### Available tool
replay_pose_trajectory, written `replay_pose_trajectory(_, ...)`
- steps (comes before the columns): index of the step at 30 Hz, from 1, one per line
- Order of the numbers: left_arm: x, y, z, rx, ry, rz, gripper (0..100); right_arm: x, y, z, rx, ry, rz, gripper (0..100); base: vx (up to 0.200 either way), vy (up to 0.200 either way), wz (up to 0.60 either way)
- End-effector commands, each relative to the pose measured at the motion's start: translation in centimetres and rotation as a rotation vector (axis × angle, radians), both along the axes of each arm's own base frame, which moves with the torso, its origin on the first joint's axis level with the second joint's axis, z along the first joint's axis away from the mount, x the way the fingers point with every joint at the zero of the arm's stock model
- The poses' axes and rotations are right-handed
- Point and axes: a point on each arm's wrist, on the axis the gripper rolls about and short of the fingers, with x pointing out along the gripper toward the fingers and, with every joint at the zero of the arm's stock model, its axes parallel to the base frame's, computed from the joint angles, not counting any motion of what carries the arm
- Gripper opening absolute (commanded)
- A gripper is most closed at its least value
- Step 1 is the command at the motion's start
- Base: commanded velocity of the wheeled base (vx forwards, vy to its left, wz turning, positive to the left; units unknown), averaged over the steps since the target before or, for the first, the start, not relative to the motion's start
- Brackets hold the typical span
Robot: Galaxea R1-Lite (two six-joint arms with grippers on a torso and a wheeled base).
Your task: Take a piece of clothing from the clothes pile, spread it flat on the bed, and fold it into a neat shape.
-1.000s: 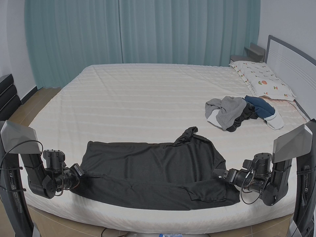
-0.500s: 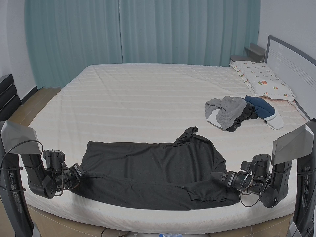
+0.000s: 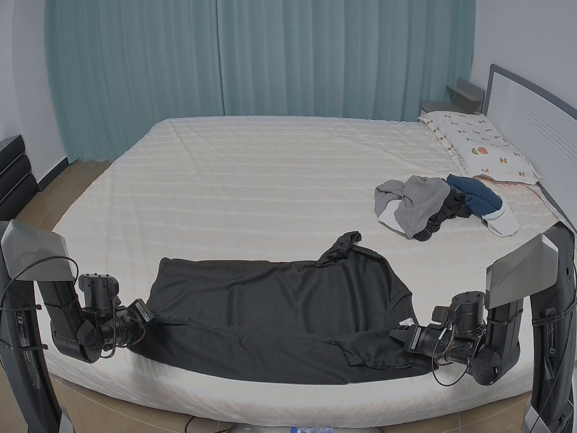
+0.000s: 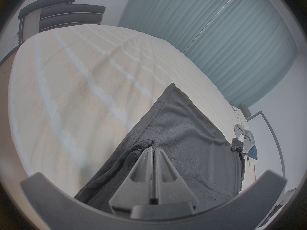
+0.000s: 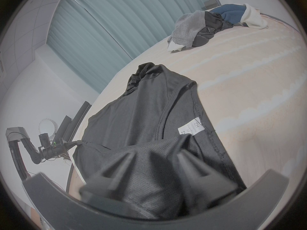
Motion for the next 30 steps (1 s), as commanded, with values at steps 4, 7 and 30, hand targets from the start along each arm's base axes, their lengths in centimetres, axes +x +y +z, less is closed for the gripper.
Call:
replay_pose_trajectory(4, 0.0, 0.0, 0.0, 0.001, 0.002, 0.001, 0, 0.1, -0.2, 0.0, -0.005, -0.007, -0.007, 0, 0.0, 0.0, 0.0)
replay_pose_trajectory(7, -0.1, 0.1, -0.1, 0.016, 0.005, 0.01, 0, 0.5, -0.6, 0.7, 0.009, -0.037, -0.027, 0, 0.0, 0.0, 0.0)
replay_pose_trajectory(30, -0.4, 0.4, 1.7, 0.053, -0.04, 0.05, 0, 1.5, -1.9, 3.5, 0.045, -0.133, -0.081, 0, 0.0, 0.0, 0.0)
